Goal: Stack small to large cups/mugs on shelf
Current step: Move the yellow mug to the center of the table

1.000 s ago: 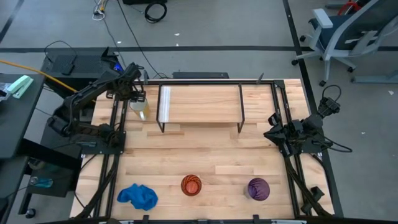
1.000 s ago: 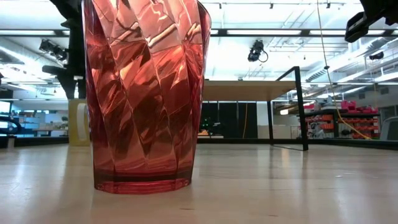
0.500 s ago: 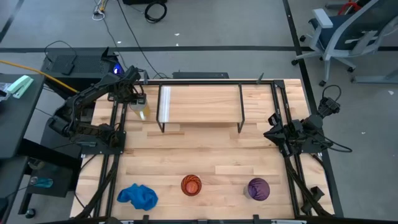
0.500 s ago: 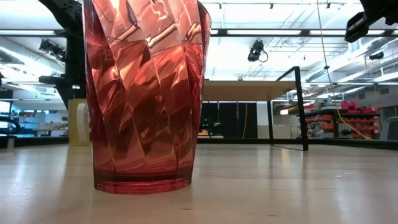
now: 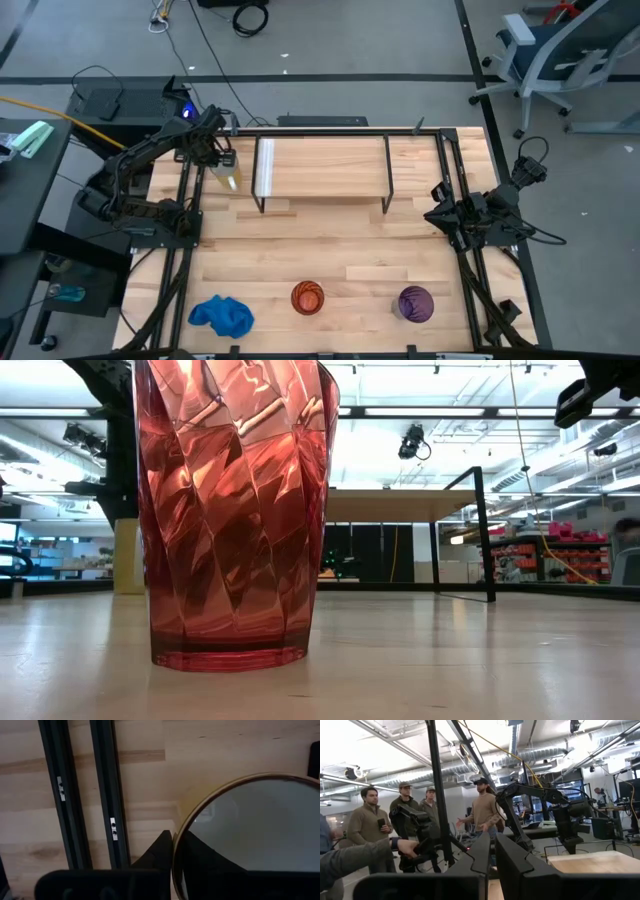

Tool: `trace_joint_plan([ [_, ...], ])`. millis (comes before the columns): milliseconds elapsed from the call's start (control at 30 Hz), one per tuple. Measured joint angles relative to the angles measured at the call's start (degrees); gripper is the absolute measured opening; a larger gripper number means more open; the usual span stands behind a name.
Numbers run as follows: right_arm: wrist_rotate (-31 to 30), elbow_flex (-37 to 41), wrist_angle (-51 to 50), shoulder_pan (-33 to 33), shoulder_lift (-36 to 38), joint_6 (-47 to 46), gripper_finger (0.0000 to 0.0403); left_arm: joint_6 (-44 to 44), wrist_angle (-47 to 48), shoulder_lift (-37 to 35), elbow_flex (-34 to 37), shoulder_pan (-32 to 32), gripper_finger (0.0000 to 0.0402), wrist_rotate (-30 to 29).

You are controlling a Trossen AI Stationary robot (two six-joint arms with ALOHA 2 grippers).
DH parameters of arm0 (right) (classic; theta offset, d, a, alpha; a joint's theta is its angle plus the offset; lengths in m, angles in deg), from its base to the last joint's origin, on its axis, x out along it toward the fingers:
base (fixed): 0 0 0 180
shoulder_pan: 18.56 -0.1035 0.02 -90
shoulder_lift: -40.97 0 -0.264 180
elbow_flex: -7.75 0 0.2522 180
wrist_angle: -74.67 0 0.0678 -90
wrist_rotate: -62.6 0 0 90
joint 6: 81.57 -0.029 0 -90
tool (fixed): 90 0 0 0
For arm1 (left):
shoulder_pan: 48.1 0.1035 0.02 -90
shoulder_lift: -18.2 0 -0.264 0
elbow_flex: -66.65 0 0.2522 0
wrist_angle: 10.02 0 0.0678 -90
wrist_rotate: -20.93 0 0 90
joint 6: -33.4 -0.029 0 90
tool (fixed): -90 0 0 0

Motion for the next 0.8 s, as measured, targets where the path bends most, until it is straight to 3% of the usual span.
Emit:
trace_joint_plan([
  [533,0.0,0.0,-0.1,0.0,0.0,0.0,0.0034,-7.3,1.8,-4.0,0.3,2.8,0.0027,4.4],
  [800,0.0,0.0,-0.1,0.0,0.0,0.0,0.0034,-10.1,2.3,-10.9,0.0,4.3,0.0027,4.5],
])
